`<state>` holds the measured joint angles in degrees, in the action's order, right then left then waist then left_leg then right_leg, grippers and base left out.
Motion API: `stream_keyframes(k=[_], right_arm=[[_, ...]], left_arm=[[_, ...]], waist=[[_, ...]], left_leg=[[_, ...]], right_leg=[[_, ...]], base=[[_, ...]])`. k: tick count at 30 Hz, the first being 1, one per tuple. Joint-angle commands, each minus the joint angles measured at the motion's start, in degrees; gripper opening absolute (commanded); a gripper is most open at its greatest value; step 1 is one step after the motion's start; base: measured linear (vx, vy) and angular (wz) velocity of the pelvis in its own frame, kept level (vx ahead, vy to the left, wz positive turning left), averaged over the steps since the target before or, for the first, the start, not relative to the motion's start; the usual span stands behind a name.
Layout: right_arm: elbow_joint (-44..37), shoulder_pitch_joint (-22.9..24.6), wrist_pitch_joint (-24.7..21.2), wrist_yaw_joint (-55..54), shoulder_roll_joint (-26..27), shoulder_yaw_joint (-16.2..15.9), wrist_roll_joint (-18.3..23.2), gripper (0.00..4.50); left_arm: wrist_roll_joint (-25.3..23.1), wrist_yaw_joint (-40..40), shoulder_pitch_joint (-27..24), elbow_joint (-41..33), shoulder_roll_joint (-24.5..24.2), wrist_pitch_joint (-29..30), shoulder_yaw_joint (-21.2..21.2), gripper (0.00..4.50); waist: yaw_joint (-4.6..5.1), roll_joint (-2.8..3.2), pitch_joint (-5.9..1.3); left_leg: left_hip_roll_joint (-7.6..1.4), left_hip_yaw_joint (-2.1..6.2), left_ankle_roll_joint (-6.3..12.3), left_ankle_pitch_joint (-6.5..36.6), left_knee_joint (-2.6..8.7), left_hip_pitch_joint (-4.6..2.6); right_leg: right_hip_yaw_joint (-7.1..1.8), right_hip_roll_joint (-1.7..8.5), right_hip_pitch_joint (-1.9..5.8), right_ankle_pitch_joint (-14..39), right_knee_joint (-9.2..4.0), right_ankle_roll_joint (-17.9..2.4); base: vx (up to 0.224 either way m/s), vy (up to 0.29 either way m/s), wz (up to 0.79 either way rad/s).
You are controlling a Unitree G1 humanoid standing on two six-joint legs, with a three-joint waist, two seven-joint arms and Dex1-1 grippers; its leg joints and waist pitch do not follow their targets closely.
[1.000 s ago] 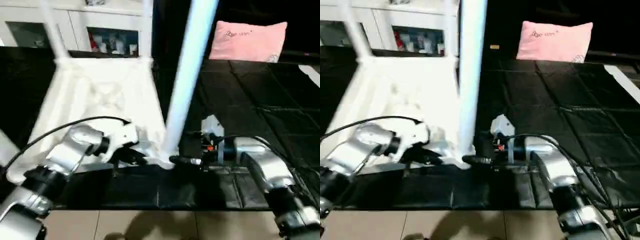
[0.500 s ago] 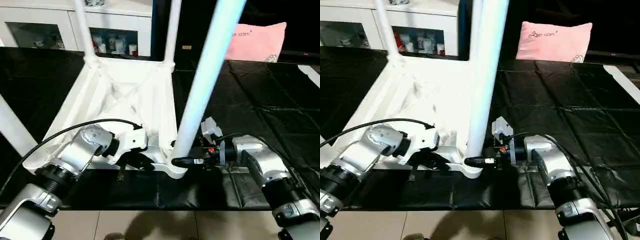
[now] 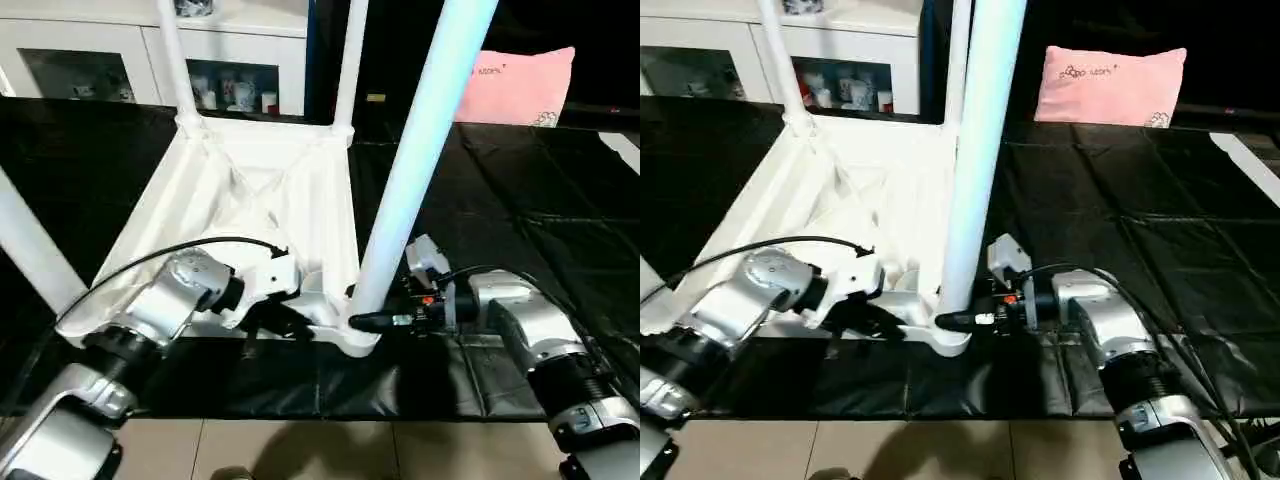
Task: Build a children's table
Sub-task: Rotate leg to tighten
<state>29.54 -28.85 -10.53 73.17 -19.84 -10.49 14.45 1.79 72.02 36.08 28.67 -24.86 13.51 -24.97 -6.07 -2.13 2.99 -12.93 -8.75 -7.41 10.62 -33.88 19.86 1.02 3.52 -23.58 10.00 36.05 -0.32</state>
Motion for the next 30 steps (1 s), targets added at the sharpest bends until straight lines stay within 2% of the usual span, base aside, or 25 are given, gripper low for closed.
stream_keyframes(k=[1, 2, 3, 4, 5, 6, 9, 10, 12, 13, 14, 15, 16, 17, 19, 20, 22, 25, 26, 27, 28, 30], right_arm=[[1.4, 0.5, -1.1, -3.0, 1.8, -1.3, -1.1, 2.11], [4.7, -0.6, -0.4, -12.2, 4.8, 0.0, -3.2, 2.09], [6.6, -1.5, -1.1, -17.6, 6.6, 0.9, -4.0, 2.07], [9.1, -2.8, -2.4, -25.0, 9.3, 2.3, -4.4, 2.06], [10.8, -3.8, -3.4, -29.9, 11.3, 3.5, -4.3, 2.03], [12.6, -5.0, -4.5, -35.0, 13.8, 5.1, -3.9, 2.02], [13.8, -5.8, -4.7, -38.0, 15.4, 6.1, -3.6, 2.02], [14.4, -6.2, -4.6, -39.4, 16.3, 6.5, -3.5, 2.02], [18.4, -9.3, -3.3, -47.8, 20.9, 8.1, -4.4, 2.02], [18.8, -9.6, -3.2, -48.6, 21.2, 8.2, -4.7, 2.02], [20.0, -10.5, -2.5, -50.2, 22.2, 8.6, -5.1, 2.02], [20.0, -10.5, -2.5, -50.2, 22.2, 8.6, -5.1, 2.02], [20.7, -11.1, -1.7, -50.8, 22.9, 9.0, -5.3, 2.02], [20.4, -11.2, -0.9, -50.4, 23.1, 9.3, -5.1, 2.58], [19.8, -11.0, -0.6, -49.8, 22.7, 9.3, -5.1, 2.58], [19.3, -10.7, -0.4, -49.4, 22.4, 9.2, -5.1, 2.81], [17.7, -9.4, 0.1, -47.3, 20.8, 9.6, -5.1, 2.91], [16.4, -8.3, 1.4, -45.3, 19.5, 9.5, -5.2, 3.17], [13.1, -6.3, 2.2, -41.8, 16.8, 9.7, -4.4, 3.36], [12.0, -5.6, 2.7, -40.6, 15.9, 9.8, -4.2, 3.45], [12.0, -5.6, 2.7, -40.6, 15.9, 9.8, -4.2, 3.45], [8.5, -3.6, 3.8, -35.6, 12.7, 9.9, -3.2, 3.67]], left_arm=[[0.0, -6.3, 1.4, 2.0, 1.6, 2.3, 2.5, 0.00], [1.3, -10.2, 2.5, 2.1, 4.2, 5.8, 4.8, 0.00], [1.8, -12.1, 3.0, 2.0, 5.6, 7.7, 5.8, 0.00], [2.0, -15.2, 3.7, 1.9, 7.5, 10.0, 6.9, 0.00], [1.6, -17.2, 4.3, 2.1, 8.7, 10.8, 7.2, 0.00], [0.9, -20.1, 5.1, 2.8, 10.4, 11.4, 7.8, 0.00], [0.6, -22.1, 5.7, 3.5, 11.6, 11.6, 8.2, 0.00], [0.4, -23.2, 6.1, 4.0, 12.3, 11.8, 8.4, 0.00], [-1.6, -30.7, 8.3, 7.6, 15.9, 10.8, 9.2, 0.00], [-1.9, -31.3, 8.5, 7.9, 16.1, 10.7, 9.2, 0.00], [-2.7, -33.2, 9.0, 8.7, 16.9, 10.6, 9.2, 0.00], [-2.7, -33.2, 9.0, 8.7, 16.9, 10.6, 9.2, 0.00], [-3.2, -34.3, 9.4, 9.2, 17.5, 10.7, 9.4, 0.00], [-3.2, -34.7, 9.7, 9.4, 17.7, 10.9, 9.6, 0.00], [-3.3, -34.4, 9.7, 9.5, 17.5, 10.8, 9.5, 0.00], [-3.3, -34.2, 9.7, 9.6, 17.3, 10.6, 9.4, 0.00], [-3.4, -32.7, 9.3, 10.4, 16.3, 8.8, 9.3, 0.00], [-3.7, -31.7, 8.9, 10.8, 15.5, 7.7, 9.3, 0.00], [-4.1, -29.7, 8.2, 11.4, 13.8, 5.8, 8.8, 0.00], [-4.4, -28.8, 7.9, 11.5, 13.2, 4.7, 8.6, 0.00], [-4.4, -28.8, 7.9, 11.5, 13.2, 4.7, 8.6, 0.00], [-4.0, -25.2, 6.8, 11.2, 11.2, 3.0, 8.1, 0.00]], waist=[[0.47, 0.37, -3.33], [0.97, 0.14, -3.29], [1.19, 0.21, -3.18], [2.01, 0.09, -3.21], [2.56, 0.17, -3.26], [2.91, 0.18, -3.36], [3.72, -0.01, -3.44], [3.81, 0.25, -3.39], [3.97, 0.25, -3.51], [4.13, 0.30, -3.56], [3.95, 0.37, -3.67], [3.95, 0.37, -3.67], [3.97, 0.37, -3.71], [3.91, 0.44, -3.96], [3.74, 0.49, -3.92], [3.76, 0.46, -3.99], [3.70, 0.70, -3.93], [3.72, 0.60, -3.85], [3.48, 0.73, -3.71], [3.60, 0.73, -3.71], [3.41, 0.68, -3.81], [3.39, 0.66, -3.88]], left_leg=[[0.72, -1.11, -0.26, 14.9, 4.17, 0.11], [0.79, -1.04, -0.57, 15.1, 4.27, 0.35], [0.90, -1.10, -0.93, 15.4, 4.24, 0.27], [1.23, -0.77, -1.62, 16.2, 4.23, 0.47], [1.28, -0.47, -2.19, 15.0, 4.51, 1.06], [1.35, -0.46, -2.27, 15.0, 4.42, 0.98], [1.49, -0.54, -1.16, 15.7, 4.11, 0.79], [1.42, -0.64, -0.52, 15.8, 4.03, 0.64], [1.39, -0.70, -0.50, 14.8, 4.07, 0.77], [1.36, -0.61, -0.98, 14.4, 4.13, 0.81], [1.25, -0.68, -0.67, 14.1, 4.06, 0.73], [1.25, -0.68, -0.67, 14.1, 4.06, 0.73], [1.22, -0.68, -0.41, 13.5, 4.08, 0.83], [1.22, -0.78, -0.15, 12.2, 4.00, 0.80], [1.21, -0.90, 0.61, 10.4, 4.02, 0.89], [1.22, -0.94, 1.01, 9.9, 4.03, 0.87], [1.20, -1.00, 1.23, 9.6, 4.07, 0.80], [1.12, -0.97, 1.40, 10.9, 4.21, 0.77], [1.19, -0.89, 1.46, 11.9, 4.28, 0.59], [1.04, -1.07, 1.79, 12.2, 4.24, 0.52], [1.04, -0.98, 1.94, 11.9, 4.22, 0.51], [1.05, -0.97, 2.17, 10.5, 4.20, 0.82]], right_leg=[[-1.12, 2.57, 2.67, 20.3, -5.19, -9.9], [-1.10, 2.57, 2.77, 22.1, -5.24, -9.0], [-1.03, 2.50, 2.51, 23.4, -5.41, -8.7], [-0.75, 2.59, 2.68, 28.5, -5.71, -6.8], [-0.59, 2.66, 2.94, 29.2, -5.73, -5.7], [-0.59, 2.58, 2.79, 29.1, -5.81, -5.4], [-0.55, 2.40, 2.52, 28.2, -6.20, -5.6], [-0.69, 2.39, 2.23, 27.0, -6.22, -6.4], [-0.64, 2.22, 2.34, 23.3, -5.83, -7.8], [-0.56, 2.21, 2.49, 22.0, -5.66, -8.2], [-0.63, 2.25, 2.56, 19.8, -5.52, -8.7], [-0.63, 2.25, 2.56, 19.8, -5.52, -8.7], [-0.67, 2.23, 2.70, 17.5, -5.30, -9.5], [-0.69, 2.24, 2.87, 14.3, -5.02, -10.3], [-0.68, 2.21, 3.16, 10.1, -4.85, -11.6], [-0.64, 2.19, 3.29, 8.6, -4.75, -12.1], [-0.61, 2.27, 3.39, 7.9, -4.83, -12.6], [-0.59, 2.35, 3.50, 9.9, -5.07, -12.4], [-0.50, 2.27, 3.54, 11.9, -5.52, -11.5], [-0.64, 2.25, 3.37, 11.8, -5.51, -11.7], [-0.59, 2.39, 3.48, 11.5, -5.51, -11.7], [-0.53, 2.35, 3.77, 9.0, -5.22, -12.4]], base=[[0.000, 0.000, 0.00], [0.000, 0.000, 0.00], [0.000, 0.000, 0.00], [0.000, 0.000, 0.00], [0.000, 0.000, 0.00], [0.000, 0.000, 0.00], [0.000, 0.000, 0.00], [0.000, 0.000, 0.00], [0.000, 0.000, 0.00], [0.000, 0.000, 0.00], [0.000, 0.000, 0.00], [0.000, 0.000, 0.00], [0.000, 0.000, 0.00], [0.000, 0.000, 0.00], [0.000, 0.000, 0.00], [0.000, 0.000, 0.00], [0.000, 0.000, 0.00], [0.000, 0.000, 0.00], [0.000, 0.000, 0.00], [0.000, 0.000, 0.00], [0.000, 0.000, 0.00], [0.000, 0.000, 0.00]])
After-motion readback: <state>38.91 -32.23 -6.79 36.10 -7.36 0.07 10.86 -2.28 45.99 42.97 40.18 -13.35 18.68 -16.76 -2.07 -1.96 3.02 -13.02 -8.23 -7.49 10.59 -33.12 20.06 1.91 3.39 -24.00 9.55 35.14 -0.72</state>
